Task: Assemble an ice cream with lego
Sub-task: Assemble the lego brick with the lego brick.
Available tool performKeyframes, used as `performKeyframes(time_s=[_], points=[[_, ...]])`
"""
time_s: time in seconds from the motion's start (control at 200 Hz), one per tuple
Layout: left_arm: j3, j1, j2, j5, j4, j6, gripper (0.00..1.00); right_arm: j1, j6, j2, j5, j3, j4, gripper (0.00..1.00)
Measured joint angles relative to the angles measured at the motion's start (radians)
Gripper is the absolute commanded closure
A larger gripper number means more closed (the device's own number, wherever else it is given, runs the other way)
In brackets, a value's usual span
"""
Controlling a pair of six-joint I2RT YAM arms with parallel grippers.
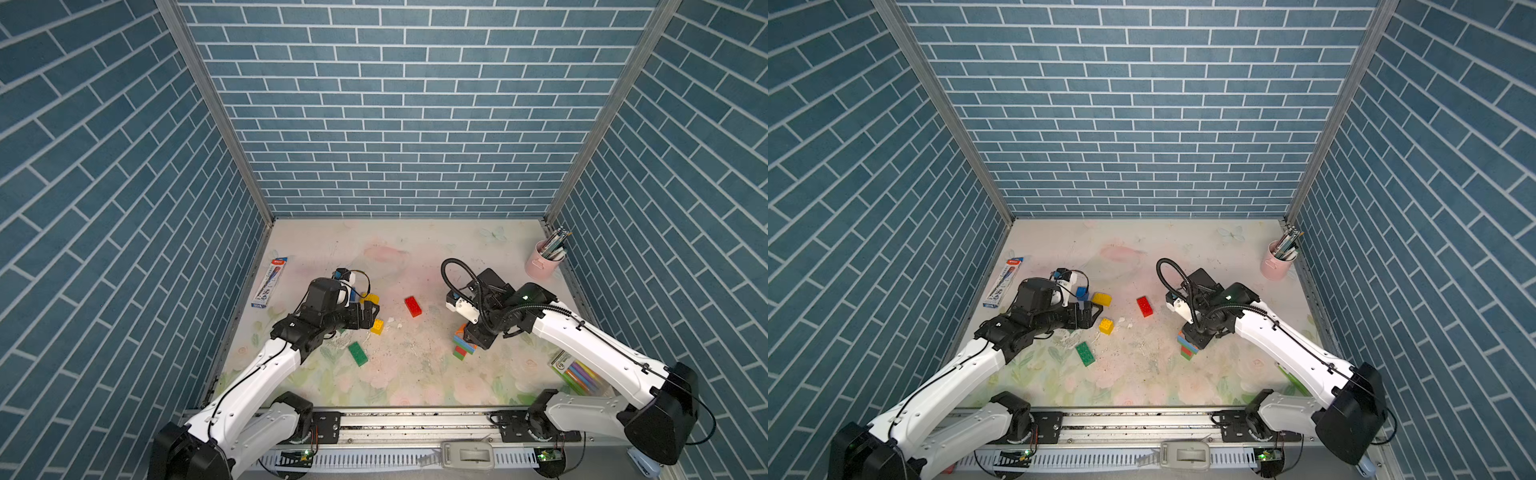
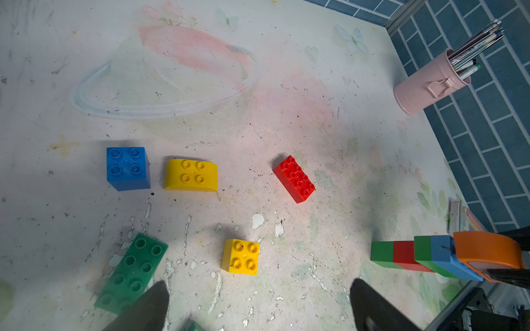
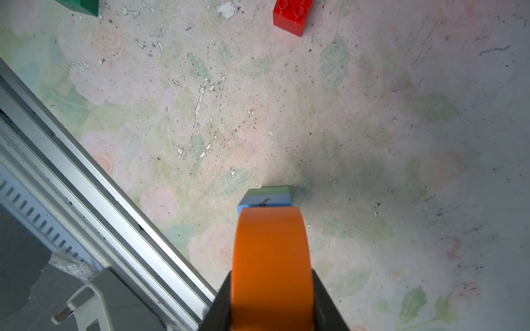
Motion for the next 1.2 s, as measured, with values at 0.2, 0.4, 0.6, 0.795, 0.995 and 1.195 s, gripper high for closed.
performKeyframes(time_s=[0.2,0.4,0.6,0.795,0.995,1.195], points=[[0.0,0.0,0.0,0.0,0.0,0.0,0.0,0.0,0.0,0.0,0.0,0.0,0.001,1.0],[0.0,0.0,-0.001,0.0,0.0,0.0,0.0,0.0,0.0,-0.002,0.001,0.0,0.003,1.0],[0.0,0.0,-0.001,0.0,0.0,0.0,0.0,0.0,0.0,-0.01,0.0,0.0,0.006,1.0],[0.0,0.0,-0.001,0.0,0.0,0.0,0.0,0.002,0.001,-0.013,0.0,0.0,0.006,1.0],[0.0,0.0,-0.001,-0.001,0.0,0.0,0.01,0.005,0.001,-0.013,0.0,0.0,0.005,1.0],[0.0,0.0,-0.001,0.0,0.0,0.0,0.0,0.006,0.001,-0.01,0.0,0.0,-0.003,1.0]])
